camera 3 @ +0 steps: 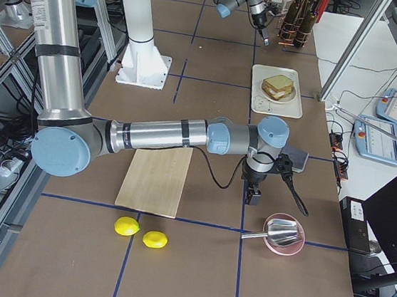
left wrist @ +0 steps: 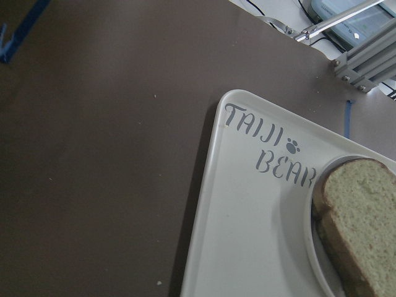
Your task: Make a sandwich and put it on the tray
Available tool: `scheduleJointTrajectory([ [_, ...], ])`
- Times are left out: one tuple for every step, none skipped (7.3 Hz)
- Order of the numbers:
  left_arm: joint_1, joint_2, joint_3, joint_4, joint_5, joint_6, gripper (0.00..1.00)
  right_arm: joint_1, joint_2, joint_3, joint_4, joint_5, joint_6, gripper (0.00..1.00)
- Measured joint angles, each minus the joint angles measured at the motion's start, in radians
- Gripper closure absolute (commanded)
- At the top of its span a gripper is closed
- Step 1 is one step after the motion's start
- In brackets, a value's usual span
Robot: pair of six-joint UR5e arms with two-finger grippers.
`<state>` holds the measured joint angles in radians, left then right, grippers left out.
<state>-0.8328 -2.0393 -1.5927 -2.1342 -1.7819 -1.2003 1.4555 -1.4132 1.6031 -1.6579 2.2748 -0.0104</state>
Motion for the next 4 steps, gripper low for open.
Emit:
scheduleJointTrajectory([
  [-0.042,0.037,-0.055,0.073,0.0,0.158,0.0,0.01,-0.005,0.0,0.001,0.0,0.0,0.0],
  [-0.096,0.08,-0.097,0.121,-0.002,0.319,0.0,0.021,-0.01,0.0,0.001,0.0,-0.002,0.0],
  [-0.152,0.117,-0.122,0.142,-0.016,0.441,0.0,0.032,-0.019,0.001,0.002,0.001,-0.004,0.0],
  [-0.211,0.149,-0.133,0.15,-0.05,0.55,0.0,0.041,-0.031,0.003,0.01,0.004,-0.005,0.0],
])
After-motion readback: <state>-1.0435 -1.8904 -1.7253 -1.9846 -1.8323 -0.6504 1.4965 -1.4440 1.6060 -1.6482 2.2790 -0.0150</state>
